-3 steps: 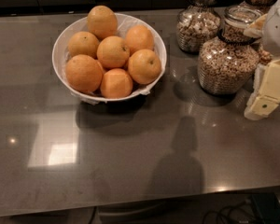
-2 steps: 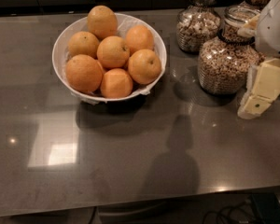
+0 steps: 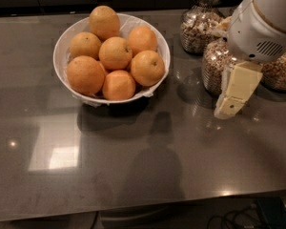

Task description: Pick orange from white bowl

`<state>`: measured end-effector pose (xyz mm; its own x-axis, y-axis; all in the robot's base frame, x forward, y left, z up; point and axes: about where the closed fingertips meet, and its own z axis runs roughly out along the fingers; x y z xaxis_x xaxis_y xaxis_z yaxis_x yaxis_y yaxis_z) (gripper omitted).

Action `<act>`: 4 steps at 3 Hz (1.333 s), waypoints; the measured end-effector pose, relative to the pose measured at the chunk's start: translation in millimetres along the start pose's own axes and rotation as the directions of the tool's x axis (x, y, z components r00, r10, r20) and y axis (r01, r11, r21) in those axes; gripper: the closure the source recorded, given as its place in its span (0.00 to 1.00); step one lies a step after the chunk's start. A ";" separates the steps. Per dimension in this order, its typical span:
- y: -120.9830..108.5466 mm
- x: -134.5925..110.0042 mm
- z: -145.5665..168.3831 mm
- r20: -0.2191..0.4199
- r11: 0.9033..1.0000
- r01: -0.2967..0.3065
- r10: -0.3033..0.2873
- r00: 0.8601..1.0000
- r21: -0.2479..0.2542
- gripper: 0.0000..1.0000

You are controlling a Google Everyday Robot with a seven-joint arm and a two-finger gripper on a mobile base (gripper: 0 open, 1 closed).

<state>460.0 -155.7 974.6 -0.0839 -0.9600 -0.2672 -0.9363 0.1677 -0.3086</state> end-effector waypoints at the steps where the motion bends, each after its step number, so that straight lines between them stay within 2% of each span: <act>1: 0.0 -0.1 0.0 0.001 1.000 0.000 0.000 1.000 0.000 0.00; 2: -1.6 -5.0 1.6 0.026 1.000 -0.006 0.006 1.000 0.004 0.00; 3: -9.6 -34.2 12.9 0.116 1.000 -0.020 0.017 0.993 0.017 0.00; 4: -9.6 -34.3 12.9 0.117 1.000 -0.020 0.018 0.993 0.017 0.00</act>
Offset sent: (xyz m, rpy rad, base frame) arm 0.0075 0.0084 -0.0044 0.0580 -0.0002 0.0012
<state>476.3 -121.5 974.9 -0.0602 -0.9242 -0.3772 -0.9284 0.1906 -0.3189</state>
